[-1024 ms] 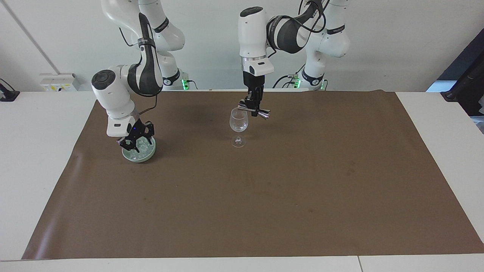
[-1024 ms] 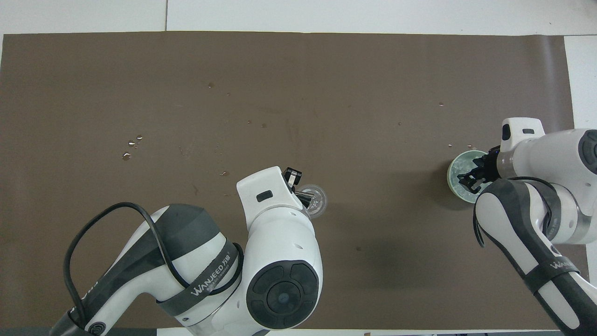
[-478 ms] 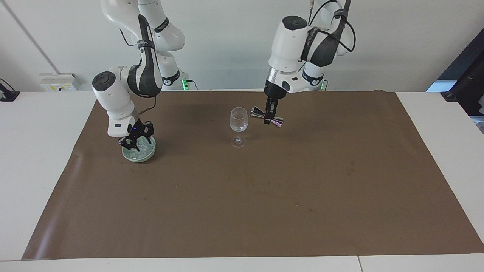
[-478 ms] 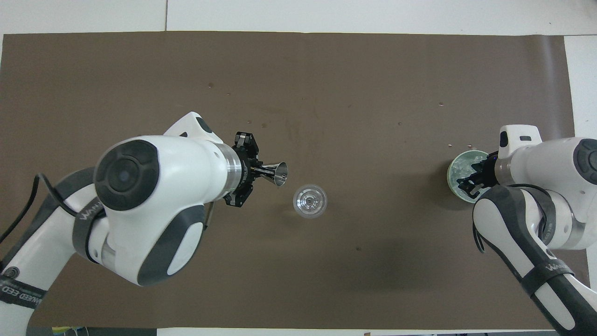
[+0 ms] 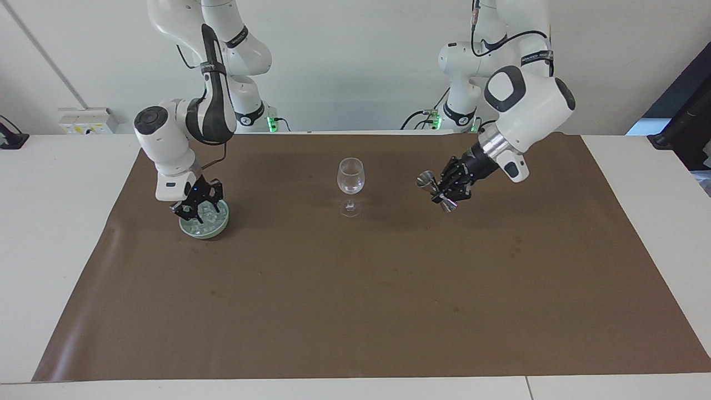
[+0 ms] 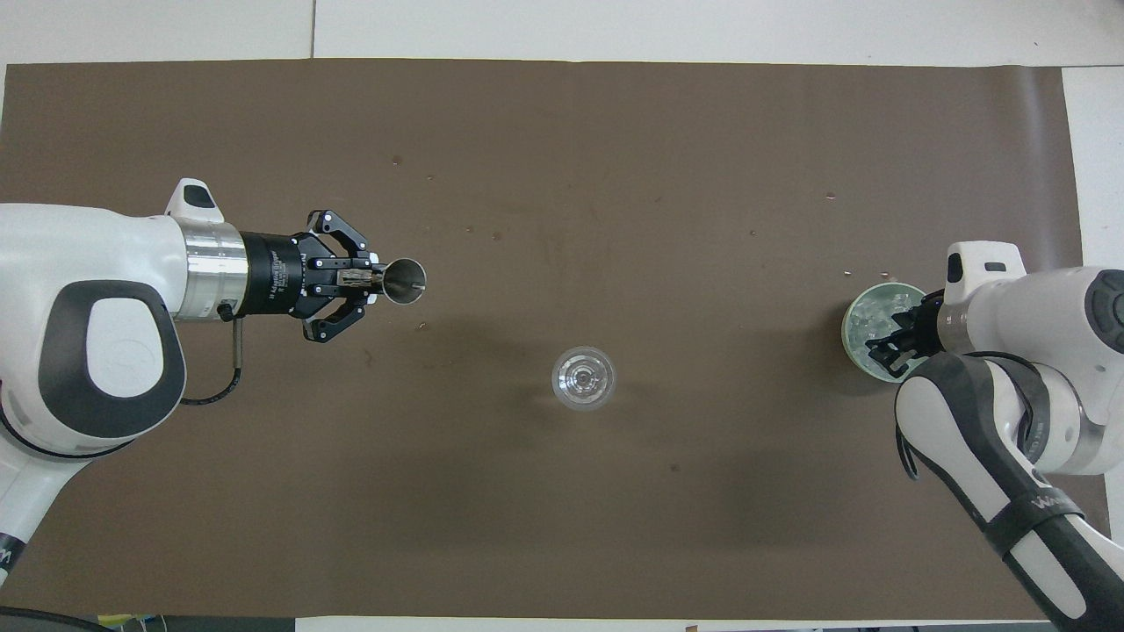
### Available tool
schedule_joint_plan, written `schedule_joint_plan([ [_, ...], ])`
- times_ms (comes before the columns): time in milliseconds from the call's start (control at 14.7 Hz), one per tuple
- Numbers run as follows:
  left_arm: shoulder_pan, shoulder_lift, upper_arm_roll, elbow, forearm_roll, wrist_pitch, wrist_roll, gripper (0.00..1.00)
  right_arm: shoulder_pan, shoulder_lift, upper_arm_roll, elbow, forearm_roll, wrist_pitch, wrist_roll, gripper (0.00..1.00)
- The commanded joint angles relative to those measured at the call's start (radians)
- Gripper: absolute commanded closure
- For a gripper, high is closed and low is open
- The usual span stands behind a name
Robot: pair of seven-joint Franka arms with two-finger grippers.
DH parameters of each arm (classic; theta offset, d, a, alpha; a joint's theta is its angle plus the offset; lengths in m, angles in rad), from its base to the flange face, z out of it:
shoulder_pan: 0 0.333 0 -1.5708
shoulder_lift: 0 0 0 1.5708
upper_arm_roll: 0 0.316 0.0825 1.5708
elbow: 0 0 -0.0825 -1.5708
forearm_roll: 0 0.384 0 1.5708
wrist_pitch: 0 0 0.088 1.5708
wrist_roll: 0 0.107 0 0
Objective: Pour wine and add ice with both arms
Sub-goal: 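Carry the silver cup back to its spot and open the left gripper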
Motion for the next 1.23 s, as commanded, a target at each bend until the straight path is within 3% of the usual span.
schedule_joint_plan([
  [0,0.106,0.058,-0.012,-0.001,-0.112,-0.026,0.132,1.0,-0.012,-0.022,0.007,-0.031,0.016,0.017,-0.026,0.49],
  [205,0.261,0.111,-0.012,0.002,-0.277,-0.117,0.192,1.0,-0.013,-0.025,0.007,-0.037,0.016,0.023,-0.031,0.5],
  [409,0.374,0.173,-0.012,0.028,-0.356,-0.193,0.192,1.0,-0.012,-0.028,0.007,-0.048,0.016,0.028,-0.026,0.51],
  [819,0.542,0.353,-0.012,0.135,-0.393,-0.362,0.263,1.0,-0.016,-0.028,0.007,-0.051,0.016,0.028,-0.029,0.53],
  [1160,0.581,0.41,-0.012,0.147,-0.414,-0.381,0.301,1.0,-0.018,-0.034,0.007,-0.065,0.016,0.028,-0.029,0.57],
])
